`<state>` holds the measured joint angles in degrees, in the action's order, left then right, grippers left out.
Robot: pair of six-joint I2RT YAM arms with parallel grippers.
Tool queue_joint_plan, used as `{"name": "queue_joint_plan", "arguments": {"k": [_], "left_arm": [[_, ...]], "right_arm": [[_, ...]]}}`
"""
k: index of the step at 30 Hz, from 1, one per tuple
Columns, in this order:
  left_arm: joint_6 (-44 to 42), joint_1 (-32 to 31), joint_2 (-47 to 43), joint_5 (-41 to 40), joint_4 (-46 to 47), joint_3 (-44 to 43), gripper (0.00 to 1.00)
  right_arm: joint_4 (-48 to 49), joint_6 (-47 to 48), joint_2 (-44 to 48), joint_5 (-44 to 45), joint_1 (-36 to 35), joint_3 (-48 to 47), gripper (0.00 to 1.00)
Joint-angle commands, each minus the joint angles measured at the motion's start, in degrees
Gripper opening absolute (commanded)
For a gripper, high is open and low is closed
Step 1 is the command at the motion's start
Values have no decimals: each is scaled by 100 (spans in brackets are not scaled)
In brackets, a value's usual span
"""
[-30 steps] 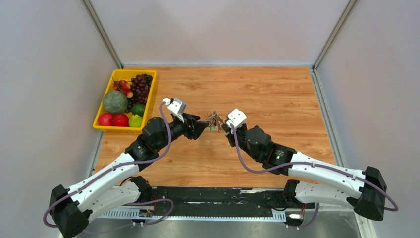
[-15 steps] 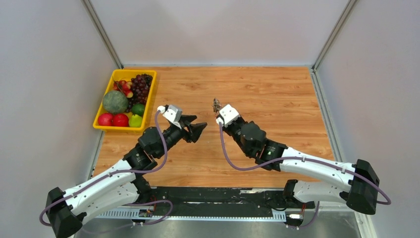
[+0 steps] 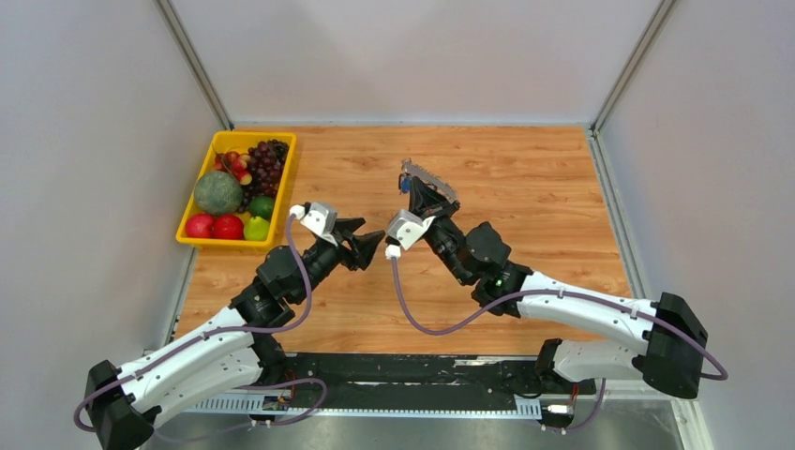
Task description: Remove the keys from the keyring
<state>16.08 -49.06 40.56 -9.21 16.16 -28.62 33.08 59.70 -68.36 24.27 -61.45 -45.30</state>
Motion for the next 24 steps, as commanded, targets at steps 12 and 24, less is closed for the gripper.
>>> {"name": "queue_joint_plan", "arguments": {"k": [12,24], "left_arm": [[-142,-20,44,69,420,-144,72],[-344,-24,816,1134,1190,-547,59]], "right_arm": [[-1052,-708,687,-1562,282,-700,0],[-1128,-818,847,-1726,282,-540,0]]}}
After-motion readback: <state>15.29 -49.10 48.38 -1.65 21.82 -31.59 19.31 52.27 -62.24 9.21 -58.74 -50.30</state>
